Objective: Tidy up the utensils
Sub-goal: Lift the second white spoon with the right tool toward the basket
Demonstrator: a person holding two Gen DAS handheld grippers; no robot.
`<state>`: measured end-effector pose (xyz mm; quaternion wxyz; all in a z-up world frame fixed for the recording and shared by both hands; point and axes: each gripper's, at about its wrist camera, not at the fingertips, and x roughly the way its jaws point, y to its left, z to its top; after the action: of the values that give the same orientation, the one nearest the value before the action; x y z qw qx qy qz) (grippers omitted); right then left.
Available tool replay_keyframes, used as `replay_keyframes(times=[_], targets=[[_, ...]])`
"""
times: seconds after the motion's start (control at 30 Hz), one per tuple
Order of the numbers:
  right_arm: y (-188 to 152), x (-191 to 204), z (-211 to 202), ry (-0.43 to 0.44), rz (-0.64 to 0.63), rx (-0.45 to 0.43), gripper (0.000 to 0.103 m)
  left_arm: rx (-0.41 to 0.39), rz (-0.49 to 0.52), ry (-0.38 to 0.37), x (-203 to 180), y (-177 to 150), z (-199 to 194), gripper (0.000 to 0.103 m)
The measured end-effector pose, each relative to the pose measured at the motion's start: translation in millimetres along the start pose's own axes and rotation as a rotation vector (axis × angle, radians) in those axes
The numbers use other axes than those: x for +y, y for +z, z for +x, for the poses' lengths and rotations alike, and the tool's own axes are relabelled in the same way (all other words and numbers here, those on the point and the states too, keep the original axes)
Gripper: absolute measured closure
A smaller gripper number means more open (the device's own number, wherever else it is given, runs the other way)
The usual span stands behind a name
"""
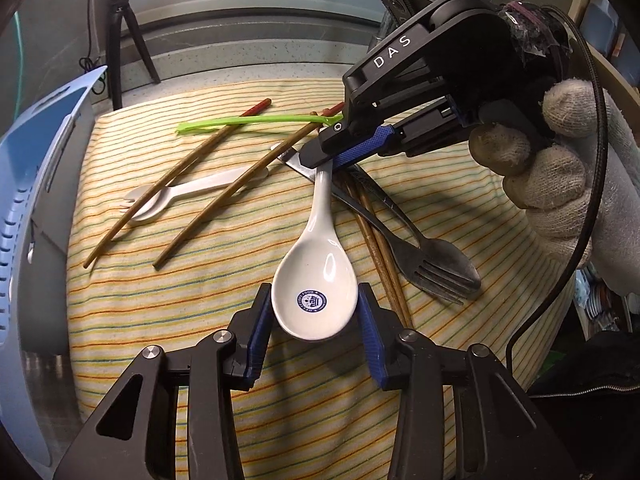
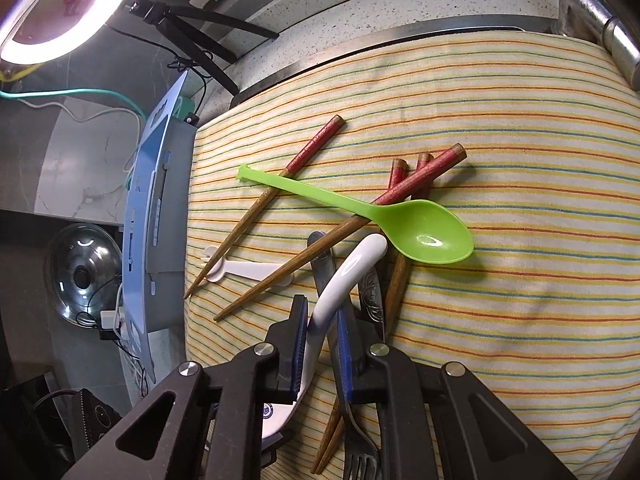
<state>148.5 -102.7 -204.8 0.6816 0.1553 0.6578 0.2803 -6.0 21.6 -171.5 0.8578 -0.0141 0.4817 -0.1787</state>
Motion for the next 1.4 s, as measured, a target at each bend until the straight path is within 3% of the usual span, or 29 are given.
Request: replay_keyframes(times=[0.33, 0.67, 1.1, 1.4], targets=[[4, 20, -15, 0.059, -0.017, -0.023, 0.092, -0.055, -0.013, 0.022, 3, 4, -22, 0.064], [21, 83, -22, 0.147, -0.100, -0.043, 0.094, -0.146, -0.044, 0.092, 31, 12, -66, 0.064], [50, 176, 26, 0.222, -0.206, -0.014, 0.095, -0.191, -0.107, 0.205, 111, 6, -100, 0.064], [61, 209, 62, 0.234, -0.226, 0.022, 0.095, -0.183, -0.132, 0.241, 149, -1, -104, 0.064]])
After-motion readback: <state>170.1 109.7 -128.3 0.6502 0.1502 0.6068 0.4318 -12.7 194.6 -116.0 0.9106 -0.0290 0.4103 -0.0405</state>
